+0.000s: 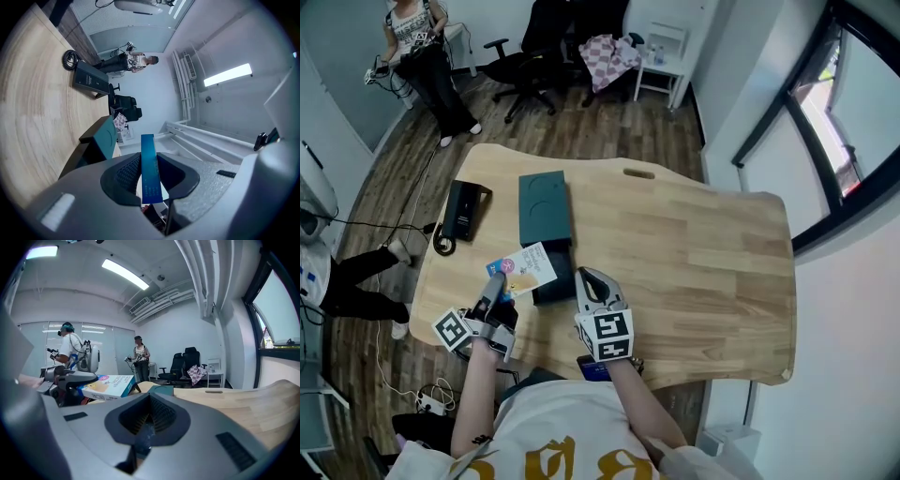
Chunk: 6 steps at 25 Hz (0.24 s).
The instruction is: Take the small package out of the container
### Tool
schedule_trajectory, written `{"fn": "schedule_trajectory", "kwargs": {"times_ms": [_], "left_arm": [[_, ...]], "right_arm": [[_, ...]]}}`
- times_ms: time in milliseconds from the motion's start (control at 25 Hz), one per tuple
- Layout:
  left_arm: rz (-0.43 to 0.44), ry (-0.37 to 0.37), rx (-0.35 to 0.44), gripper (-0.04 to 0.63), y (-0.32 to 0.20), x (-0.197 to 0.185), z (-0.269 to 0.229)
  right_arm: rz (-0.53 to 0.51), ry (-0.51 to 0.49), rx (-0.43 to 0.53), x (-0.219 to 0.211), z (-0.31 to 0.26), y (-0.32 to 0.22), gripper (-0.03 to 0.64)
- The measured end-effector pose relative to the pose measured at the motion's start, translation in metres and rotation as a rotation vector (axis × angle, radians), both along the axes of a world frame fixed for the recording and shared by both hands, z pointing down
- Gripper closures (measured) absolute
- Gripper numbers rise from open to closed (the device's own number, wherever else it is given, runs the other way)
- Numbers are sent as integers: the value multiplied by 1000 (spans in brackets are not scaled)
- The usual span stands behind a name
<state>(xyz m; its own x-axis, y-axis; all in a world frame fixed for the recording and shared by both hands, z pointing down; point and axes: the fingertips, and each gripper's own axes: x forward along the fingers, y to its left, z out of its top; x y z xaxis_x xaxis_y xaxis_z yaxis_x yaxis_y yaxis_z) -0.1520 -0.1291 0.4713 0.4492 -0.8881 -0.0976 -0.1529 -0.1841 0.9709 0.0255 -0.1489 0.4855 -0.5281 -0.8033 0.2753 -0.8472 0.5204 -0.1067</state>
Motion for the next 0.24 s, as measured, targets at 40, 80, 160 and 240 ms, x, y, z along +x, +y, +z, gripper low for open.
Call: {"fn": "schedule_trajectory", "kwargs": {"times_ms": [40, 80, 160, 240], "left_arm": [[0, 1, -3, 503, 0, -1, 2], [1, 2, -6, 503, 0, -2, 3], [1, 5, -11, 503, -1, -2, 5], [1, 9, -15, 503, -1, -3, 6]], "right_arm": [[1, 0, -2, 0, 1, 0, 612], [1, 1, -3, 0, 2, 0, 612], [1, 3, -4, -1, 3, 0, 612], [-2, 5, -4, -1, 5, 0, 612]]}}
